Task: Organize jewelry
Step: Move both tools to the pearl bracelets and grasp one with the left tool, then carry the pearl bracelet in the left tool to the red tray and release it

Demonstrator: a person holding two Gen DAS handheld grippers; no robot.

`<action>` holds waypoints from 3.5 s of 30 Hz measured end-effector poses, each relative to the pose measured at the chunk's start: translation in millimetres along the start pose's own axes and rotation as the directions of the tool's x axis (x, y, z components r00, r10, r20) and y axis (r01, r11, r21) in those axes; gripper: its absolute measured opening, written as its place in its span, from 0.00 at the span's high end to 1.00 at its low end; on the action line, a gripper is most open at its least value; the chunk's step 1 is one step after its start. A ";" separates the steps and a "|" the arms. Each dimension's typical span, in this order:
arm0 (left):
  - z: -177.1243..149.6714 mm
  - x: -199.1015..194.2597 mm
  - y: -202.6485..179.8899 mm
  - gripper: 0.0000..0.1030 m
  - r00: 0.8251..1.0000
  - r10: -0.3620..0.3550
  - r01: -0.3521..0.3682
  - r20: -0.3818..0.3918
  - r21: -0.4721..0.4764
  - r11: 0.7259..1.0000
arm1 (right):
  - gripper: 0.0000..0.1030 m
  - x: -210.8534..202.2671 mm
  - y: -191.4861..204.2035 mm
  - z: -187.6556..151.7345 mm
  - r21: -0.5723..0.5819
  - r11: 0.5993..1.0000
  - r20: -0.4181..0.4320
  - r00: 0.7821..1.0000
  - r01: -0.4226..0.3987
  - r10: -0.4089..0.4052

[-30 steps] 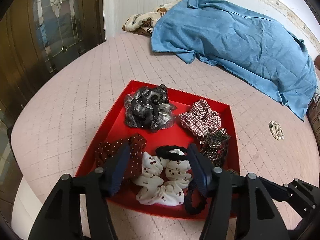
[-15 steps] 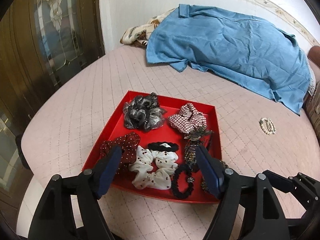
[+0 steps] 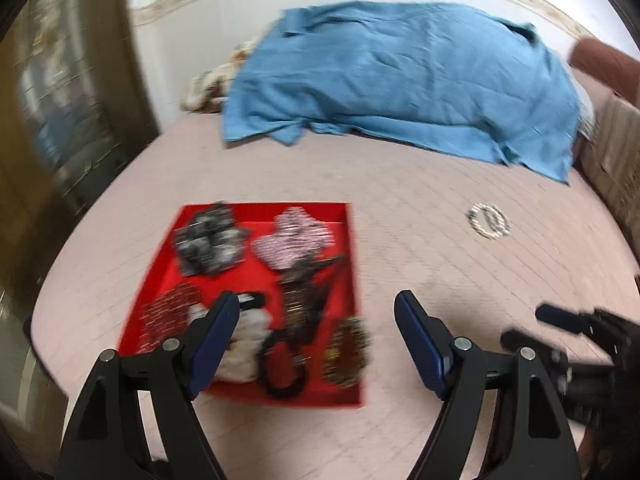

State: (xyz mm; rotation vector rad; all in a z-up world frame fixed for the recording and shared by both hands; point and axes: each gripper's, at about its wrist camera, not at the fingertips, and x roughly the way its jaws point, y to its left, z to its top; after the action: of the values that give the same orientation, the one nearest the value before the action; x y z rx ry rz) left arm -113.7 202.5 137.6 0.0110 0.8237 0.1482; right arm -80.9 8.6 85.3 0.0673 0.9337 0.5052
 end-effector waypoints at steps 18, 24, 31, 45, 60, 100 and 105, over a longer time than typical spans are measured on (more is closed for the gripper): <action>77.6 185.3 -141.4 0.53 0.947 -0.245 0.257 -0.210 0.036 0.966 | 0.55 79.1 -185.4 83.3 0.225 0.970 -0.013 0.995 0.097 -0.097; 88.6 214.3 -163.4 0.53 0.937 -0.270 0.287 -0.220 0.050 0.957 | 0.60 99.7 -188.7 95.3 0.205 0.976 -0.015 0.997 0.075 -0.074; 87.0 225.9 -183.2 0.54 0.956 -0.212 0.241 -0.204 0.131 0.962 | 0.72 116.5 -173.6 103.6 0.078 0.975 -0.027 0.978 0.208 -0.206; 71.8 181.3 -167.2 0.89 0.955 -0.234 0.259 -0.184 0.122 0.958 | 0.94 86.6 -164.9 90.6 0.140 0.982 0.021 0.991 0.127 -0.131; 51.2 69.1 -126.8 0.89 0.960 -0.264 0.270 -0.094 0.048 0.962 | 0.94 7.9 -120.5 68.1 0.139 0.989 0.097 0.993 0.047 -0.061; 12.9 21.3 96.3 0.89 0.998 0.055 -0.054 -0.001 -0.210 0.976 | 0.93 18.0 113.7 77.4 -0.230 0.967 0.019 0.993 -0.112 0.120; 15.5 37.4 118.5 0.89 0.997 0.071 -0.070 -0.007 -0.230 0.971 | 0.93 37.0 140.2 85.2 -0.258 0.956 -0.008 0.990 -0.140 0.143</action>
State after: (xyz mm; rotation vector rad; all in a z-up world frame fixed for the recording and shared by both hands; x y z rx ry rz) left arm -92.4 325.6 128.8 -0.1784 0.8016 0.3103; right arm -50.4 162.1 146.6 -0.0994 0.8496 0.7553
